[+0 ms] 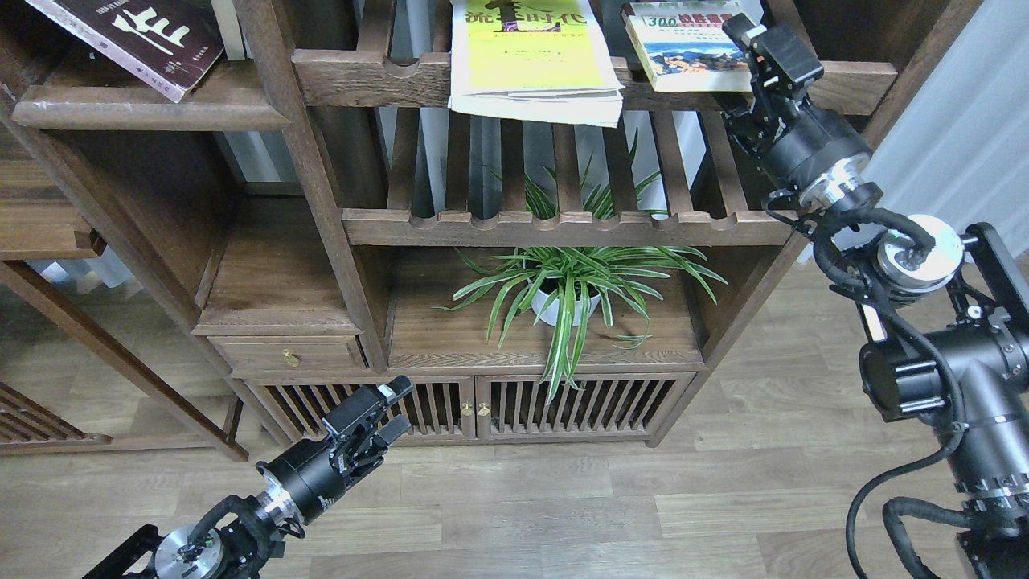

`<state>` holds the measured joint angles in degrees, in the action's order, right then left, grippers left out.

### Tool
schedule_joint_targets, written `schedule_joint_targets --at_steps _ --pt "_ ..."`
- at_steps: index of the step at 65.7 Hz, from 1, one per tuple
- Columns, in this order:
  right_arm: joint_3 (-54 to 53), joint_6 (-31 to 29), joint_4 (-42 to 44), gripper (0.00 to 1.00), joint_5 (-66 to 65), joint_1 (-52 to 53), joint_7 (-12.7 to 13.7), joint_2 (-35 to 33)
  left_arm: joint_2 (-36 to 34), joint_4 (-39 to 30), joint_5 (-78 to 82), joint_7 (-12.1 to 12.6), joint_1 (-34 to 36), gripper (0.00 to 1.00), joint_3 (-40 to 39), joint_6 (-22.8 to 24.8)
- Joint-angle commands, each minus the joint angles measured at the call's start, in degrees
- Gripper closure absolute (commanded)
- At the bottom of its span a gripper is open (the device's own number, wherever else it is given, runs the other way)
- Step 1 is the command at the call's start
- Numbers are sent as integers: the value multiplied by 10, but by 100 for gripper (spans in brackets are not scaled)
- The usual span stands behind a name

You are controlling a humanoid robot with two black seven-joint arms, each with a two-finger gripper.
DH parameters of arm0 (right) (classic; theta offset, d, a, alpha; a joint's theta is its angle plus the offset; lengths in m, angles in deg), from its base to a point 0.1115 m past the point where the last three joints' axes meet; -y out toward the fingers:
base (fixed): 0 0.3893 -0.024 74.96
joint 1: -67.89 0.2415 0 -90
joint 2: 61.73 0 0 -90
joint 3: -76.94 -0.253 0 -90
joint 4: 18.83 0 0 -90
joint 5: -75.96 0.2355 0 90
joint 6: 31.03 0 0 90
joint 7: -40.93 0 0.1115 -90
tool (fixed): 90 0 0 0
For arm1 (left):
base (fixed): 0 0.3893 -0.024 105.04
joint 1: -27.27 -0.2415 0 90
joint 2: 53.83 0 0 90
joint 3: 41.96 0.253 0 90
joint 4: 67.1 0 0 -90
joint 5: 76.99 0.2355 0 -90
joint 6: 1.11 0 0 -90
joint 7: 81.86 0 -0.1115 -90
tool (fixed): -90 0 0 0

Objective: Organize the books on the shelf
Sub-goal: 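Hook the blue book's edge with the right gripper and tip it outward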

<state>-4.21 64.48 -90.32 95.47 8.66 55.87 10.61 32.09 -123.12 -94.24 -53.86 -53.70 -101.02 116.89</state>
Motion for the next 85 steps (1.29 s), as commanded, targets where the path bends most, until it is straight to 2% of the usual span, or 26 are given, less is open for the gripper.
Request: schedule_joint_targets --at_steps 1,14,28,29,31,56,75,85 --pt "0 2 10 11 -1 13 0 0 0 1 0 0 1 0 -1 0" --pt "0 0 14 22 -1 17 0 -3 0 11 -1 0 0 0 -2 0" --pt "-2 -20 14 48 -1 17 0 -6 0 12 -1 0 1 0 -4 0" --pt "-2 -33 14 56 -1 17 1 -7 0 11 -1 0 0 0 -6 0" --pt "-1 -41 14 60 -1 17 2 -8 0 11 -1 0 0 0 -8 0" --pt "-13 -99 17 95 -2 12 5 -8 -1 12 -1 0 0 0 -18 0" --pt "-47 -107 28 96 -2 10 9 -9 -1 19 -1 0 1 0 -19 0" --pt "-82 -109 29 95 6 -6 32 -25 -1 20 -1 0 0 0 -19 0"
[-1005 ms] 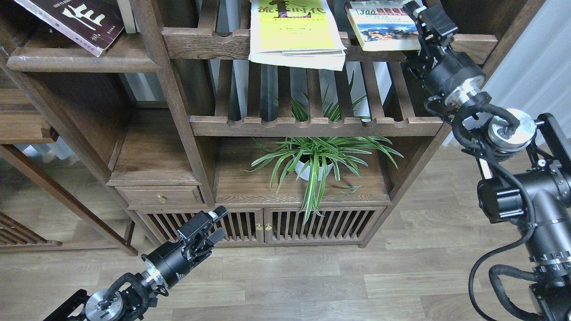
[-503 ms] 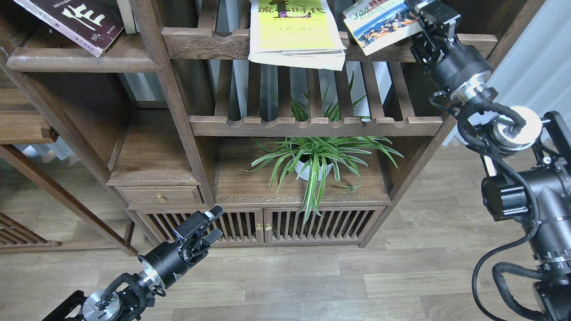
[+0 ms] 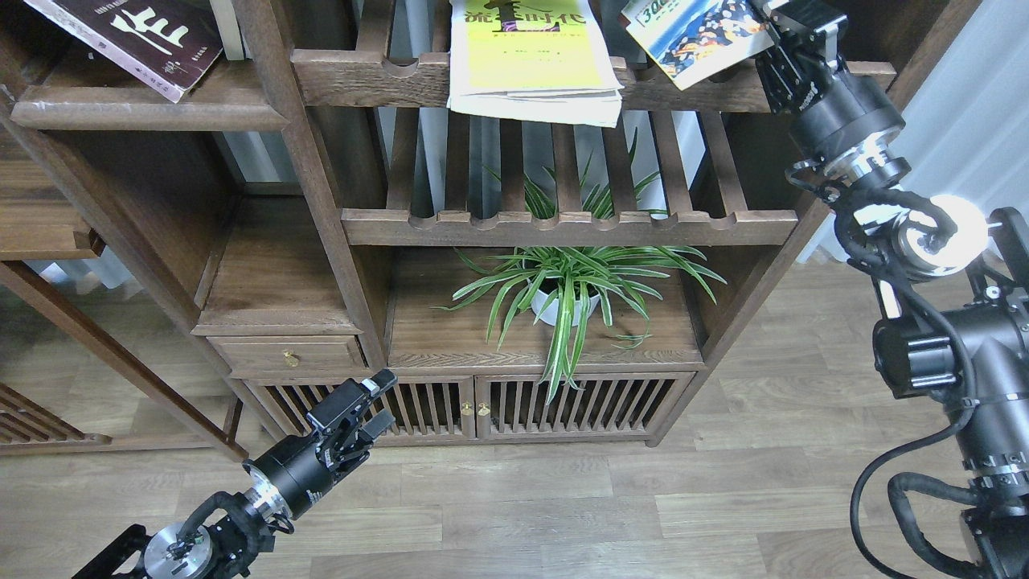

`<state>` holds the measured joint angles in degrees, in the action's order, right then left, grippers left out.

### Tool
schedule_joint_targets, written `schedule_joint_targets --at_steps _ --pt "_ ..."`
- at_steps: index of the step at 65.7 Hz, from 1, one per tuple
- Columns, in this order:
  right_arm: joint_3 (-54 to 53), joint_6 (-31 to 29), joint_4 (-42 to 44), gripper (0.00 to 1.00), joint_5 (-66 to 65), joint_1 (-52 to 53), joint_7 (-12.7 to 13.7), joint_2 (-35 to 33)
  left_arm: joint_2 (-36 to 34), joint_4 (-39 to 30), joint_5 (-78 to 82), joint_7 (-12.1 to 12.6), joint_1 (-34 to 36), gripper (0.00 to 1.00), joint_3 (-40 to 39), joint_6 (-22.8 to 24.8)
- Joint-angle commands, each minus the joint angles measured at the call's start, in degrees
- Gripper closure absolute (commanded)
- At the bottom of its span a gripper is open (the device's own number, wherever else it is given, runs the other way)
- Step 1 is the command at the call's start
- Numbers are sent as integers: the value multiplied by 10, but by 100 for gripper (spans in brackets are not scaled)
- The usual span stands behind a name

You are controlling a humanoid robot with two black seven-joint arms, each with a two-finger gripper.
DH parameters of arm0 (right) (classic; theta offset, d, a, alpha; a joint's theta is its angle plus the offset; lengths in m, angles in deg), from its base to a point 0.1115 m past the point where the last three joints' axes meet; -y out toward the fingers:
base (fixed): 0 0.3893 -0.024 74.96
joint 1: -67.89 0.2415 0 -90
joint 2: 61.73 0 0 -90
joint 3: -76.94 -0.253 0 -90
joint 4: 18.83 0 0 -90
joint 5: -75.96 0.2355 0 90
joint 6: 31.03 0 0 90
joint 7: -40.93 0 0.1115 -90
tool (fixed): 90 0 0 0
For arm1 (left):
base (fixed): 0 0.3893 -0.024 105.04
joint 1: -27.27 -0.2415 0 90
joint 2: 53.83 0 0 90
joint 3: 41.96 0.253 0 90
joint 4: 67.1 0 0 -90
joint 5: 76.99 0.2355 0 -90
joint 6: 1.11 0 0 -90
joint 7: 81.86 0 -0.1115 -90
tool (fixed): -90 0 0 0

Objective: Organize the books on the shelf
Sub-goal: 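Hook the blue book's edge with the right gripper and tip it outward, then pull the blue book off the shelf and lower it toward the robot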

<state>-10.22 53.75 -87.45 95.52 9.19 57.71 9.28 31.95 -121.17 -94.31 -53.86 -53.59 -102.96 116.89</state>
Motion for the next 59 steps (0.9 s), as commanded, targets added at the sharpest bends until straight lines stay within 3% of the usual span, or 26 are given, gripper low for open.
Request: schedule_joint_targets --at_steps 1,14,35,48,59 --pt "-24 -1 0 95 6 -13 14 -13 0 0 0 0 -1 0 0 0" --pt "-48 -1 -14 95 35 -42 36 -50 0 7 0 0 -1 0 0 0" --pt "-56 -2 -53 95 124 -93 48 -140 0 12 1 0 -3 0 3 0" --pt "-85 -14 -62 95 149 -133 89 -170 0 12 1 0 -2 0 4 0" --pt "-126 -21 -62 94 149 -159 103 -173 0 12 0 0 -3 0 4 0"
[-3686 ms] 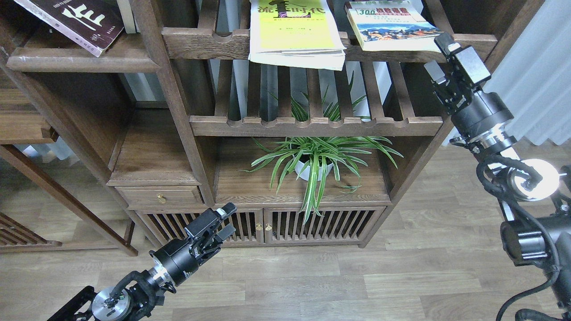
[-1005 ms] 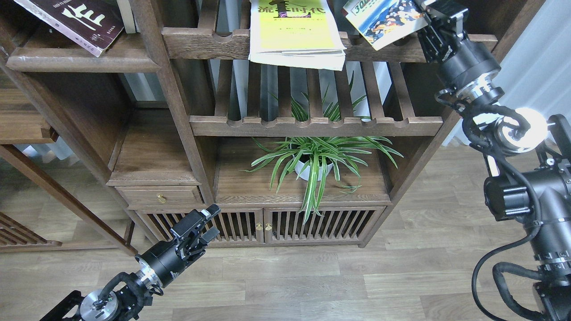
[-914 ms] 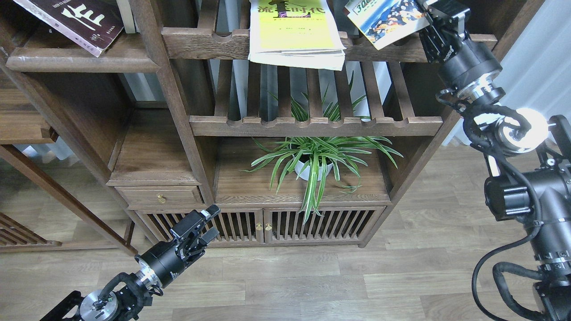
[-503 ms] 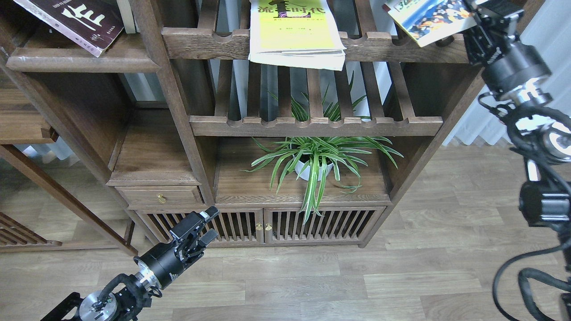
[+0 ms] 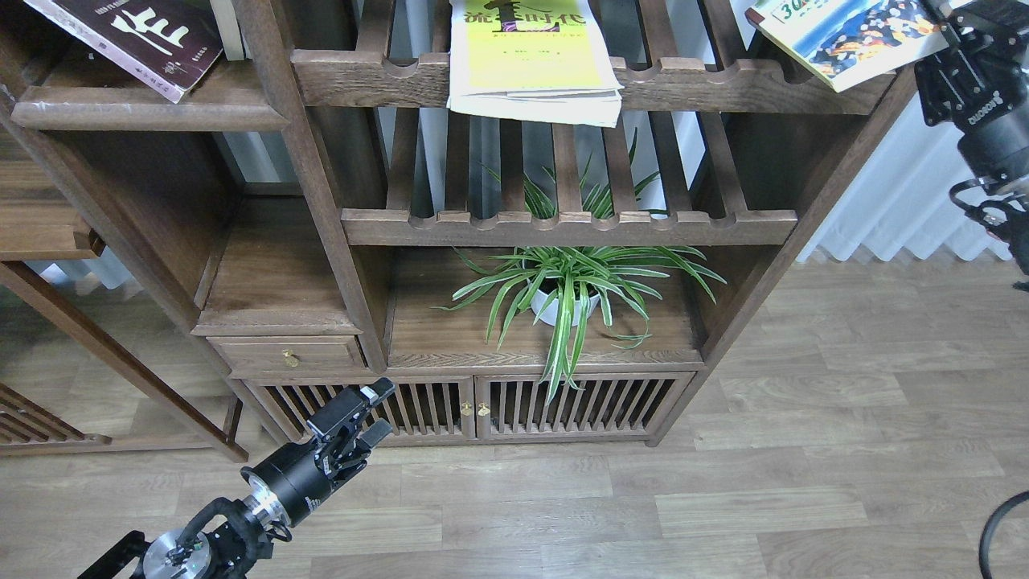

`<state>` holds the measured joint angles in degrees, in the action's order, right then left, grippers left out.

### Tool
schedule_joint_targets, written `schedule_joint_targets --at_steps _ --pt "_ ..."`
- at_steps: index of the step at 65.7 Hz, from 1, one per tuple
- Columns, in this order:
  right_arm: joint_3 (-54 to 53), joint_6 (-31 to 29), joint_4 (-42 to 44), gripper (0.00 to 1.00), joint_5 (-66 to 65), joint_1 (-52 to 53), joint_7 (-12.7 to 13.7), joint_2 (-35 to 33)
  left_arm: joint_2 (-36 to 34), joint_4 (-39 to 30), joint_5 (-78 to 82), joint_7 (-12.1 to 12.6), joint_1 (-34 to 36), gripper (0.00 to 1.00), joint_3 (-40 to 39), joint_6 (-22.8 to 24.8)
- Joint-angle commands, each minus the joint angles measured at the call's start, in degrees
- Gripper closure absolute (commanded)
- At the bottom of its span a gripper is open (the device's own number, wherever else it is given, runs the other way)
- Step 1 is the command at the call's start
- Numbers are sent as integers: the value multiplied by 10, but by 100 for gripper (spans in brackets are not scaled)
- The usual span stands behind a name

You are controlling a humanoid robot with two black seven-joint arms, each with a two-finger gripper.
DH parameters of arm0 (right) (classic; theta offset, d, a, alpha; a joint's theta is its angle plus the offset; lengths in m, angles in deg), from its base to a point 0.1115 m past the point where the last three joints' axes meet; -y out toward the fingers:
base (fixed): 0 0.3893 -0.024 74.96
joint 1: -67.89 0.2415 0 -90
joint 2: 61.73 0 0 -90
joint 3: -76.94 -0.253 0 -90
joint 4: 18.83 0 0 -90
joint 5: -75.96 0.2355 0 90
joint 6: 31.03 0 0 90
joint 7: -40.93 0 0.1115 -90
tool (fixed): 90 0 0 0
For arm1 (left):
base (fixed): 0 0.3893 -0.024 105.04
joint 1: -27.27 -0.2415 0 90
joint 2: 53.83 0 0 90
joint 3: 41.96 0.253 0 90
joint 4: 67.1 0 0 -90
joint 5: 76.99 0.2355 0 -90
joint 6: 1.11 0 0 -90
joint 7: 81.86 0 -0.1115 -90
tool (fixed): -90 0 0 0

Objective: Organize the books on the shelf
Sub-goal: 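Pull the blue book off the shelf and lower it toward the robot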

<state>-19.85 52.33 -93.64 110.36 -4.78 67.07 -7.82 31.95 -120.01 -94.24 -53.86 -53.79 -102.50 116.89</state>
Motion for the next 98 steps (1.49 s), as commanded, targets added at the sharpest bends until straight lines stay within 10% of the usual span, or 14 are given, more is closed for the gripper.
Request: schedule_joint_targets --at_steps 1,48,98 --pt "-33 -7 0 94 1 -23 9 -2 -1 0 -1 0 -1 0 0 0" --pt "-154 -45 23 94 62 -190 19 0 -4 0 -1 0 -4 0 -3 0" --pt "-55 -106 22 94 59 -250 19 81 2 -2 -1 0 6 0 0 0"
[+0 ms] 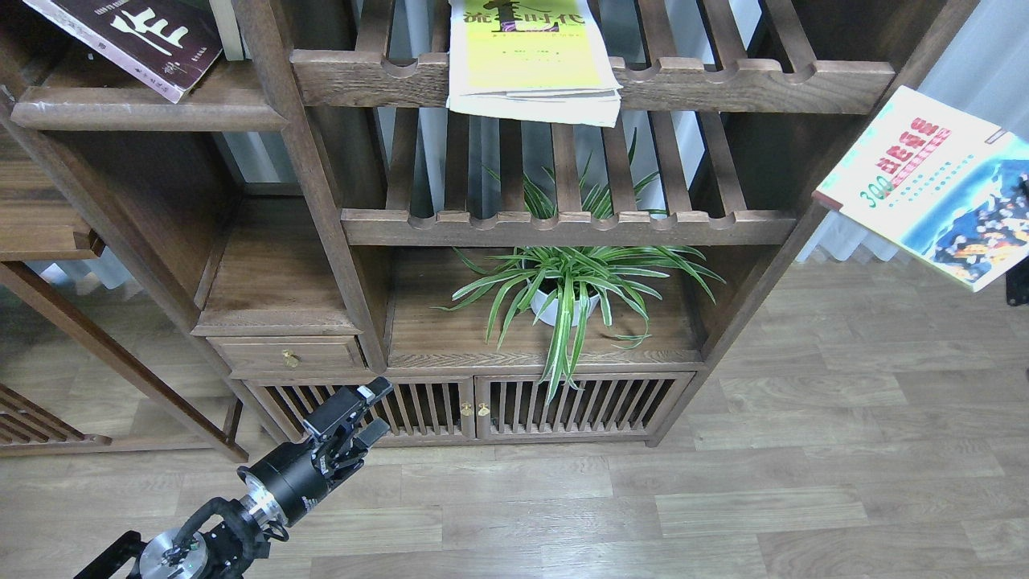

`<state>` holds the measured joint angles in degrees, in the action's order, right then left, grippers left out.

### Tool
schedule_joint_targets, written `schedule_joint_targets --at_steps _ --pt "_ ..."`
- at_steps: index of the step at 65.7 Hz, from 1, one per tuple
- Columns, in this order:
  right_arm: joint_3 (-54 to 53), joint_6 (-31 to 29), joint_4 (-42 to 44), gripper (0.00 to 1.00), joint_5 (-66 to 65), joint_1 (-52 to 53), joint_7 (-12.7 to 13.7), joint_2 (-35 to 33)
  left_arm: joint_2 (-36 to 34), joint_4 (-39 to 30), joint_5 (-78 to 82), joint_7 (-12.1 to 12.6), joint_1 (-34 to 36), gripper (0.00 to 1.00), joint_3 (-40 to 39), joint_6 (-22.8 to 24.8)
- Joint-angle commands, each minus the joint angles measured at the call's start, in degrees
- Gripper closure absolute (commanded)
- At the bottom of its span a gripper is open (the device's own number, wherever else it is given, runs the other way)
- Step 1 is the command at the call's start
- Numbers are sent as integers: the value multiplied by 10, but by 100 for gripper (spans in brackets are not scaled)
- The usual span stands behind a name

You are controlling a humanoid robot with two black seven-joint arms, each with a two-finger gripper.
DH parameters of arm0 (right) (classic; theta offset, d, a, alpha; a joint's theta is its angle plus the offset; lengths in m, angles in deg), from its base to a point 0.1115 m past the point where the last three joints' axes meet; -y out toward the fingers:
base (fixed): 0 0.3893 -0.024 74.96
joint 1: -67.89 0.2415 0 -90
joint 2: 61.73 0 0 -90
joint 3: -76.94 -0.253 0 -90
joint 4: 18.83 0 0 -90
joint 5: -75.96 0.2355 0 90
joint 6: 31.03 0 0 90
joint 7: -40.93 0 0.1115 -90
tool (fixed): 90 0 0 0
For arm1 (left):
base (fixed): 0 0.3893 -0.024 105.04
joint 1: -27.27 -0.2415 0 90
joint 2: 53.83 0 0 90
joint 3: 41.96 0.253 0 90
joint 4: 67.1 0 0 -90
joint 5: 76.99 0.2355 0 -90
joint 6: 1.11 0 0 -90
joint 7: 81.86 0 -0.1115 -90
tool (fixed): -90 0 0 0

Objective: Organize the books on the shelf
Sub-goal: 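Pull the blue book off the shelf and lower it toward the robot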

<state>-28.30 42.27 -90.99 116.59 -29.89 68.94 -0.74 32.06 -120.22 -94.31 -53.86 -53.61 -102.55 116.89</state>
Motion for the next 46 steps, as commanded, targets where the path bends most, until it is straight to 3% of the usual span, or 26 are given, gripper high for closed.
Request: schedule_joint_targets --at_steps 1,26,46 --pt "36 -5 -6 94 -4 1 0 12 2 0 0 0 5 0 0 0" --pt "116 -12 -21 95 -50 48 0 81 2 -5 0 0 37 0 -1 0" --pt "136 26 -20 95 -128 105 0 170 32 -8 -1 -11 62 0 8 0"
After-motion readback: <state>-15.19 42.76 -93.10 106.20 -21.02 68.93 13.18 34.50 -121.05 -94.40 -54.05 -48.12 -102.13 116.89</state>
